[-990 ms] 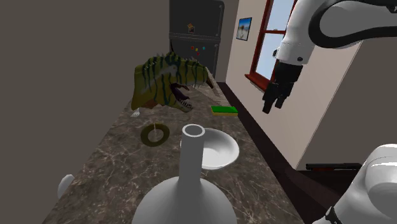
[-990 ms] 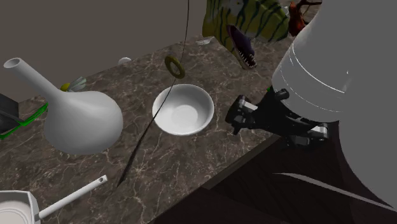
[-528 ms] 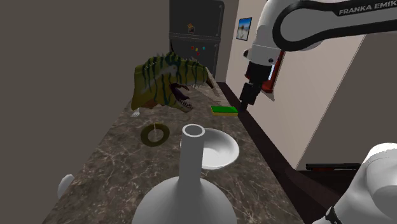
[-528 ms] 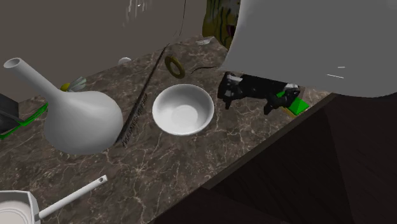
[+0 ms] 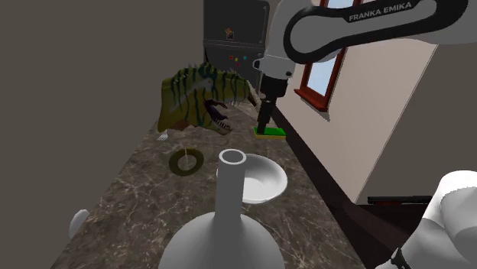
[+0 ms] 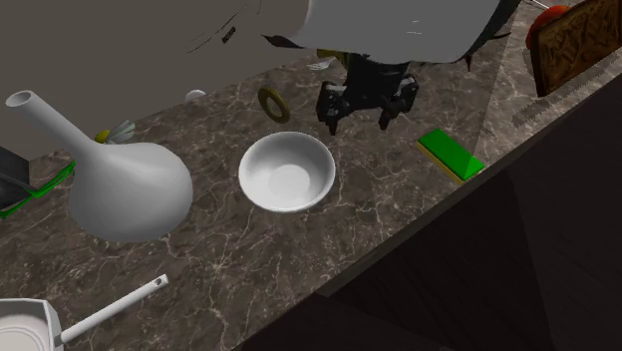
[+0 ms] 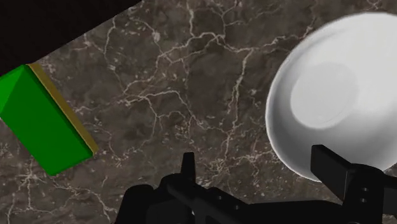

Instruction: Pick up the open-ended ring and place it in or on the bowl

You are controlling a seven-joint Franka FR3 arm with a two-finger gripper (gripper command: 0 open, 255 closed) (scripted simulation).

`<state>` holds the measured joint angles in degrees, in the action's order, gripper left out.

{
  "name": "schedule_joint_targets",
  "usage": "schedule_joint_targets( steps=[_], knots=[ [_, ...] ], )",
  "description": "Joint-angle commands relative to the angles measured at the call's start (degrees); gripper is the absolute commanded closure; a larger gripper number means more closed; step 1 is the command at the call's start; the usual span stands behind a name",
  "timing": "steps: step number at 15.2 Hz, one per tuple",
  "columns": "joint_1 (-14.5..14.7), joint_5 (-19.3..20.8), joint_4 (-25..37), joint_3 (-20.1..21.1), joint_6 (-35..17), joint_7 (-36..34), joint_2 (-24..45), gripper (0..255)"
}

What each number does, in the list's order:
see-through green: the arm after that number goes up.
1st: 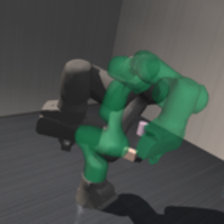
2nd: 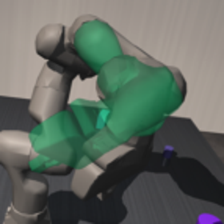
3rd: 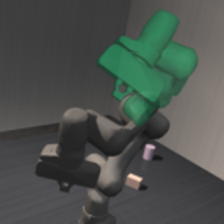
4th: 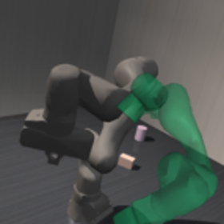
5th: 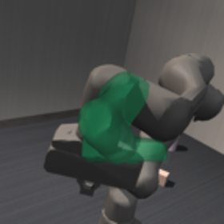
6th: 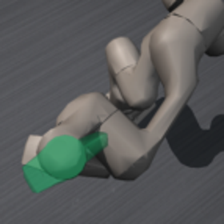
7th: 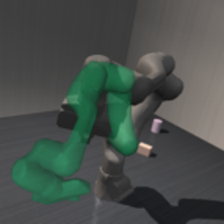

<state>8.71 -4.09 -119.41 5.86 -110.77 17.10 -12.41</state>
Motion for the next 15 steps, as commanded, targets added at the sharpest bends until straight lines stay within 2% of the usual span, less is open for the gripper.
schedule_joint_targets(
  steps=[1, 15],
  knots=[
    [1.0, 0.2, 2.4, 0.7, -1.5, 2.8, 3.6, 0],
    [8.4, 5.0, 26.3, 7.7, -2.0, 18.1, 26.4, 0]
  ],
)
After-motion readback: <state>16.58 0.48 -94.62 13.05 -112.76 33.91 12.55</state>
